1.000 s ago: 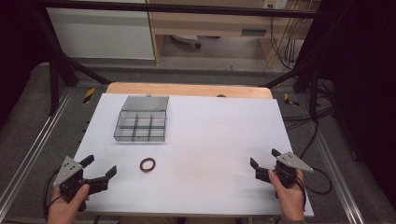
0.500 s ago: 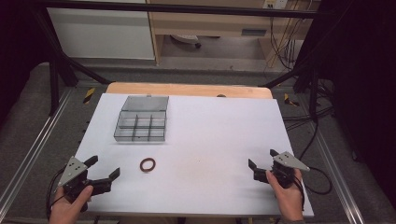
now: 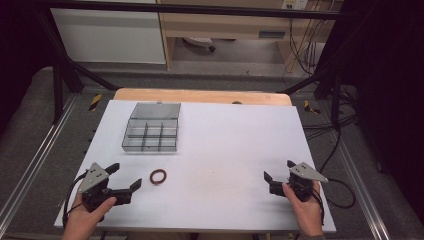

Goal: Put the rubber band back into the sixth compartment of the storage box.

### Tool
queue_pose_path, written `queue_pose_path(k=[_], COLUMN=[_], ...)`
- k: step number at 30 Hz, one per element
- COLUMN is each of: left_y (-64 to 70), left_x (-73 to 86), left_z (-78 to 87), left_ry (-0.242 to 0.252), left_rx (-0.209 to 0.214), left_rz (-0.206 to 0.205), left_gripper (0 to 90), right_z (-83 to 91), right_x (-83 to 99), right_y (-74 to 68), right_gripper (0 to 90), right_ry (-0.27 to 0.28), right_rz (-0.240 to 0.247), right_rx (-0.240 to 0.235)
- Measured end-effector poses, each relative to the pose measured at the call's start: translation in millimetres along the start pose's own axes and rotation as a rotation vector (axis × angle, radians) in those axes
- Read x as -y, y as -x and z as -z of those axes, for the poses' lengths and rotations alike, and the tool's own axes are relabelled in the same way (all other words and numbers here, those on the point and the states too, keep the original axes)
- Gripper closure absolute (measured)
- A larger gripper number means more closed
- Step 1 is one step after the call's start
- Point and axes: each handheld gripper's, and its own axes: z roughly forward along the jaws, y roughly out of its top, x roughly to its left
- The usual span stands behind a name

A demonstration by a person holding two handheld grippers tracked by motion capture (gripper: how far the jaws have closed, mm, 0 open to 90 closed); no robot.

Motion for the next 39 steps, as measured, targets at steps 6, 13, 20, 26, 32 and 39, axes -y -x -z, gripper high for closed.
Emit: queue_pose_path(k=[6,13,20,26,32,39], left_y=[17.0,29.6,38.1,43.7,48.1,46.2], left_x=[-6.6,-8.0,-1.5,8.2,15.6,18.0], left_z=[-24.2,-49.1,-65.2,-67.1,-67.3,-69.9], left_ry=[-0.044,-0.125,-0.161,-0.206,-0.263,-0.289], left_rx=[0.044,0.084,0.117,0.122,0.103,0.078], left_rz=[-0.046,-0.065,-0.069,-0.081,-0.118,-0.123], left_gripper=[5.4,7.8,8.3,13.2,19.5,24.0], right_z=[-3.8,-2.0,-2.7,-3.6,-4.0,-4.8], right_x=[-0.1,-1.2,-0.9,-1.1,-0.2,0.3], right_y=[-4.2,-5.3,-5.9,-6.0,-5.2,-5.3], right_gripper=[4.1,4.1,4.0,4.0,4.2,4.2], right_ry=[-0.012,-0.004,-0.009,-0.014,-0.023,-0.031], right_rz=[0.018,0.017,0.021,0.022,0.021,0.020], right_rx=[-0.014,-0.021,-0.030,-0.028,-0.023,-0.023])
